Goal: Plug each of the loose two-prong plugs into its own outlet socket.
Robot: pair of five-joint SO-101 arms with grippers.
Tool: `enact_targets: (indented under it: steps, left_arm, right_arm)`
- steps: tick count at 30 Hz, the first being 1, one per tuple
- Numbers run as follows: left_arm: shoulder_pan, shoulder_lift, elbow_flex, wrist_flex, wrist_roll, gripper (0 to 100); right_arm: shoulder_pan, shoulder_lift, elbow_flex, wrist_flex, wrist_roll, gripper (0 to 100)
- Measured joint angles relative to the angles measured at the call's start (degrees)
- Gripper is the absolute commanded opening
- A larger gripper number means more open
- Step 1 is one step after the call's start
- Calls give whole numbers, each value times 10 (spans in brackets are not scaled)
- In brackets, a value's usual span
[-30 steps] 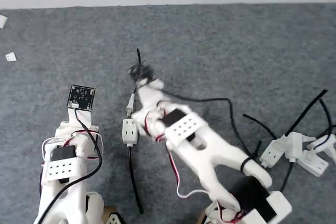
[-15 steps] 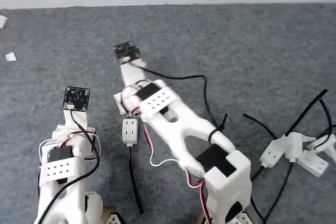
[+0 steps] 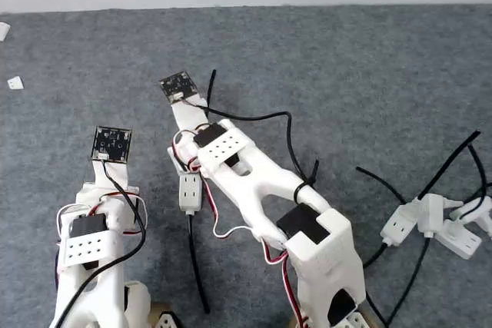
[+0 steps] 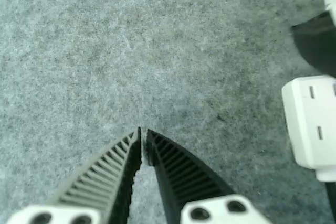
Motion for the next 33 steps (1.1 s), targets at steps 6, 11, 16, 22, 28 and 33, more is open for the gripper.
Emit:
enact_targets:
  steps: [6,11,16,22,28,33]
  left_arm:
    - [0,0,0,0,0,13]
    - [0,0,0,0,0,15]
    - [0,0,0,0,0,15]
    - [0,0,0,0,0,15]
    - [0,0,0,0,0,16]
    - [0,0,0,0,0,16]
  right_arm:
    - [7,0,-6,12,0,9]
    - [6,-33,-6,18,4,9]
    - [19,-55,-7,20,4,9]
    - [47,-46,-7,-7,4,75]
    - [47,19,-33,-13,-20,109]
    - [47,61,-90,17,-28,109]
